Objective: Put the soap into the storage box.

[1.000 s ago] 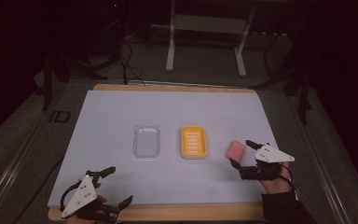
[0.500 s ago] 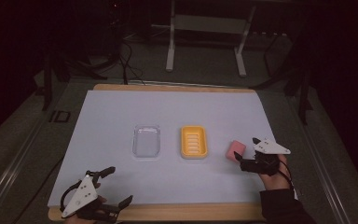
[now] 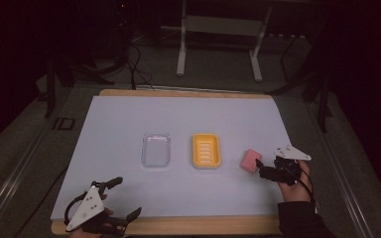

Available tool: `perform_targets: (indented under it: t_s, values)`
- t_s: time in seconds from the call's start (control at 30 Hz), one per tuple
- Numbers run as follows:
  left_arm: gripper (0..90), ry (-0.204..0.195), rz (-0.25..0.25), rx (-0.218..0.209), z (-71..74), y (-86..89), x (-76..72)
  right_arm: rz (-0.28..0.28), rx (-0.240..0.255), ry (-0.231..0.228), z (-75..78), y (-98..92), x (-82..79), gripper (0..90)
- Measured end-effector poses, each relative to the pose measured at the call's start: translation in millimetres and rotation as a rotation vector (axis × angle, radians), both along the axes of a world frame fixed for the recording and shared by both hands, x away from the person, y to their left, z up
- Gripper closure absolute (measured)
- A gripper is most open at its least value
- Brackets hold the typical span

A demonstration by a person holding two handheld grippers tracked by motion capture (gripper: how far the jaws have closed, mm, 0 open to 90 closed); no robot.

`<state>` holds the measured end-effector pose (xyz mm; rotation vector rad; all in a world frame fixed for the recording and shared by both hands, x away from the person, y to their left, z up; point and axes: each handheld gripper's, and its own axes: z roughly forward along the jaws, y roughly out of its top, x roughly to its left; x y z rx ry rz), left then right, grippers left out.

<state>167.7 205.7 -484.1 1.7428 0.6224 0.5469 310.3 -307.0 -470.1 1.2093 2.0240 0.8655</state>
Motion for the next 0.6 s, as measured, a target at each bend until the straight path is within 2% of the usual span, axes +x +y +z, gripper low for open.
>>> perform_targets:
  t_s: [0.07,0.1,0.17,0.2,0.23,0.37,0.4,0.43,0.5,0.53,0.6]
  values:
    - [0.2,0.0,0.002,0.004,-0.1,0.1,0.0,-0.056,0.013,0.049,2.4,-3.6,2.3,13.2]
    - [0.2,0.001,0.004,0.011,-0.2,0.1,0.0,-0.109,0.007,0.103,4.8,-6.7,4.4,13.7]
    - [0.2,0.002,0.005,0.016,-0.5,0.0,0.4,-0.136,0.019,0.156,6.6,-10.1,6.8,13.9]
    - [0.2,0.002,0.005,0.016,-0.5,0.0,0.4,-0.136,0.019,0.156,6.6,-10.1,6.8,13.9]
    - [0.2,0.003,0.006,0.009,-0.5,0.0,0.6,-0.163,-0.007,0.206,7.6,-13.4,9.6,15.1]
    - [0.2,0.003,0.008,0.011,-0.6,0.2,0.9,-0.192,-0.022,0.299,5.2,-18.2,12.7,16.5]
    - [0.2,0.004,0.009,0.011,-0.6,0.1,1.0,-0.192,-0.022,0.299,5.2,-18.2,12.7,16.5]
    - [0.2,0.004,0.01,0.012,-0.7,0.0,1.1,-0.205,-0.028,0.351,3.5,-20.1,13.5,19.6]
    - [0.2,0.006,0.011,0.012,-0.8,-0.2,1.3,-0.218,0.004,0.402,3.0,-21.4,14.4,20.2]
    - [0.2,0.006,0.011,0.012,-0.8,-0.2,1.3,-0.218,0.004,0.402,3.0,-21.4,14.4,20.2]
    - [0.2,0.006,0.011,0.013,-0.9,-0.2,1.4,-0.229,0.02,0.458,3.5,-22.5,15.3,20.9]
